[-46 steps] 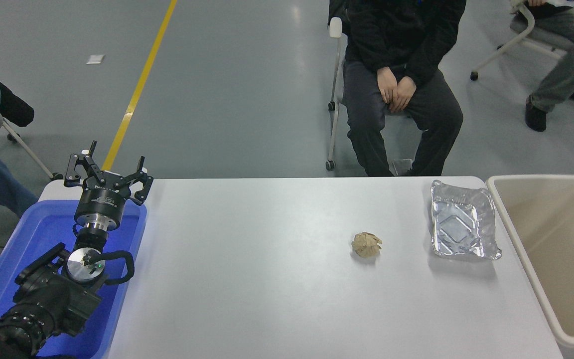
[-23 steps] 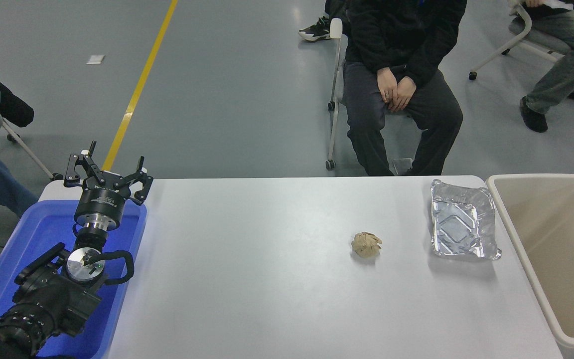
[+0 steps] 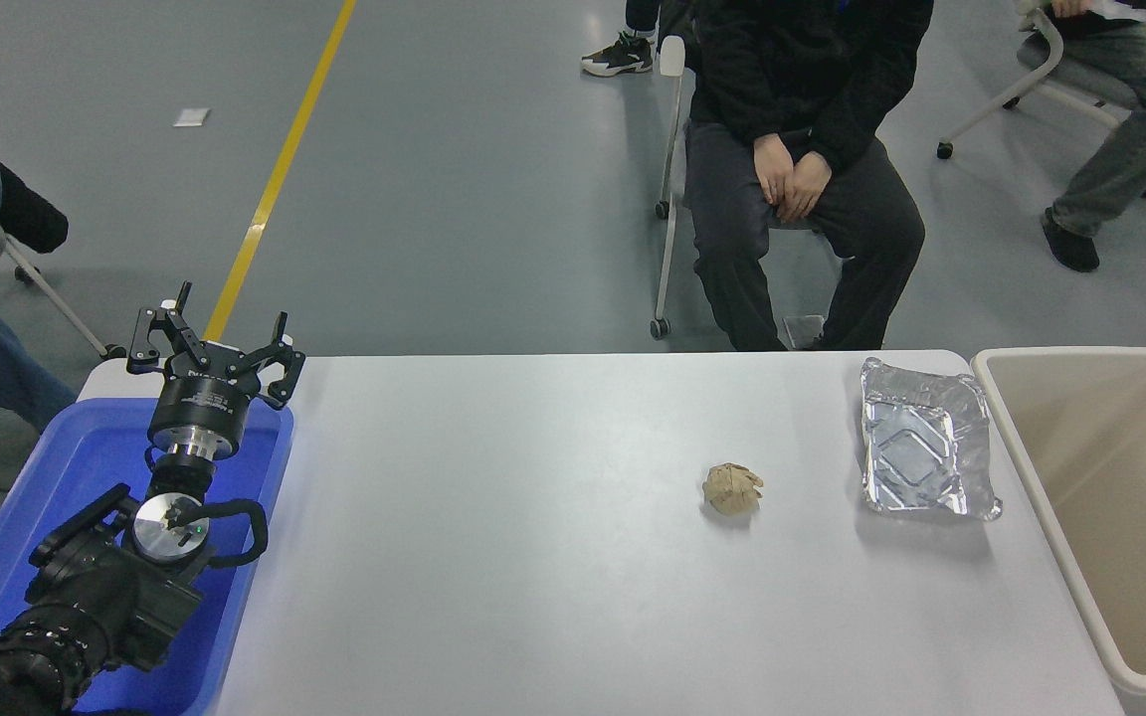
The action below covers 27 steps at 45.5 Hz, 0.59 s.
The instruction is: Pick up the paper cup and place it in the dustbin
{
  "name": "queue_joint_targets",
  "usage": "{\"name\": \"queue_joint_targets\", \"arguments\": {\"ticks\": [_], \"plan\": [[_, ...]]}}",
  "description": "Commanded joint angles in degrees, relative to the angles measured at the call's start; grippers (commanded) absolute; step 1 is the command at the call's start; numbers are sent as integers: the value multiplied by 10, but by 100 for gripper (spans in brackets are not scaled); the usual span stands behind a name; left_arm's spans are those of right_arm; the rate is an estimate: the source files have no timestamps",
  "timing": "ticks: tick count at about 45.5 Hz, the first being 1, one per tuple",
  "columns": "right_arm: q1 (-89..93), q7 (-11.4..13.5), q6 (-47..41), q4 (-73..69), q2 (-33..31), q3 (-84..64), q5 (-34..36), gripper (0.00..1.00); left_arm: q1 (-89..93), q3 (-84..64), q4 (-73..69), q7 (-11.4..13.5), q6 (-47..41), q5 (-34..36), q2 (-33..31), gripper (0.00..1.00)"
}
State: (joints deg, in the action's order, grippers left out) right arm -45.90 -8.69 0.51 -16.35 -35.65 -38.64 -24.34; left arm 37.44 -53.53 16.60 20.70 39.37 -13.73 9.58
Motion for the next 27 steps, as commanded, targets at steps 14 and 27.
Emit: {"name": "queue_joint_targets", "arguments": {"ticks": [14, 27], "plan": [[92, 34, 23, 76, 36, 49, 14, 0, 0, 0, 0, 0, 0, -1, 0, 99], [99, 35, 23, 76, 37, 54, 15, 0, 0, 0, 0, 0, 0, 0, 0, 99]]}}
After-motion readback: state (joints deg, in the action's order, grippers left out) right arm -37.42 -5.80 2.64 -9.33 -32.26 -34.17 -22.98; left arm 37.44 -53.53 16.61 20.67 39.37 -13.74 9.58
